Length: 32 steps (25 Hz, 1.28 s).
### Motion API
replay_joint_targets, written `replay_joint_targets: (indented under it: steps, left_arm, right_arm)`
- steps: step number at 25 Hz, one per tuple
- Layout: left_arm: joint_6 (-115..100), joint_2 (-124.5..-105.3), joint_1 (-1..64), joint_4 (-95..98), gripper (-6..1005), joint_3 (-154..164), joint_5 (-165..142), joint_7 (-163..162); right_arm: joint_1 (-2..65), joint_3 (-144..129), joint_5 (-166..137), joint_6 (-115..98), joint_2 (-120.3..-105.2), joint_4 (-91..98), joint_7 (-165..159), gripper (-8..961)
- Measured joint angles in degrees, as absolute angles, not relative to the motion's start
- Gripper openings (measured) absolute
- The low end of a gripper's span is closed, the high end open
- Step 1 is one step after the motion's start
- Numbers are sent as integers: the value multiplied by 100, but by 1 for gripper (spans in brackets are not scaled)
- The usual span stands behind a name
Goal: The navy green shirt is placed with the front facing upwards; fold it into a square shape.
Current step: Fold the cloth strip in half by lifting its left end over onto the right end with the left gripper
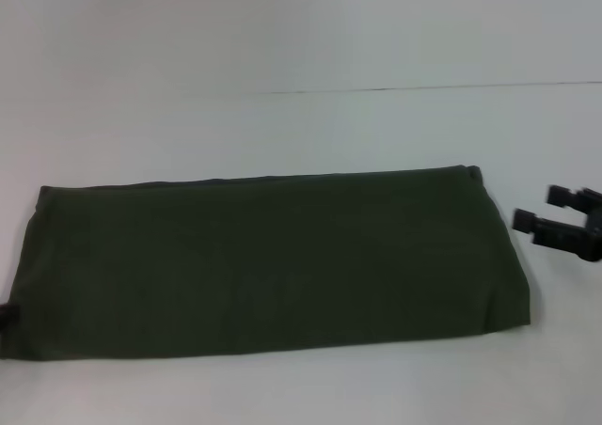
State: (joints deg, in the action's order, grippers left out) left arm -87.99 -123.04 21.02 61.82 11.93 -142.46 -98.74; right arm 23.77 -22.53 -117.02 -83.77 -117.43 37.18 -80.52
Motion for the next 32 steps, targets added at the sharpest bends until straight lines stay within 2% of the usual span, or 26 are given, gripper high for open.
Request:
replay_joint_targets:
  steps: [8,18,32]
  left_arm:
    - [-8797,-12260,2097,6139,757,480,-13871,-10213]
    - [-8696,-12266,2313,5120,921,532,-13152,-10722]
    - [-8066,-12189,2476,5029,914,796,-13398,-11853]
  right_arm:
    - [2964,-2357,-11697,-8367,-11975,3543,-7670,917]
    - [3810,-3023,-11693,-7575,-12006,2478,-6954,916]
    - [4030,-3176,-11597,-7216,-12024,2101,-6824,916]
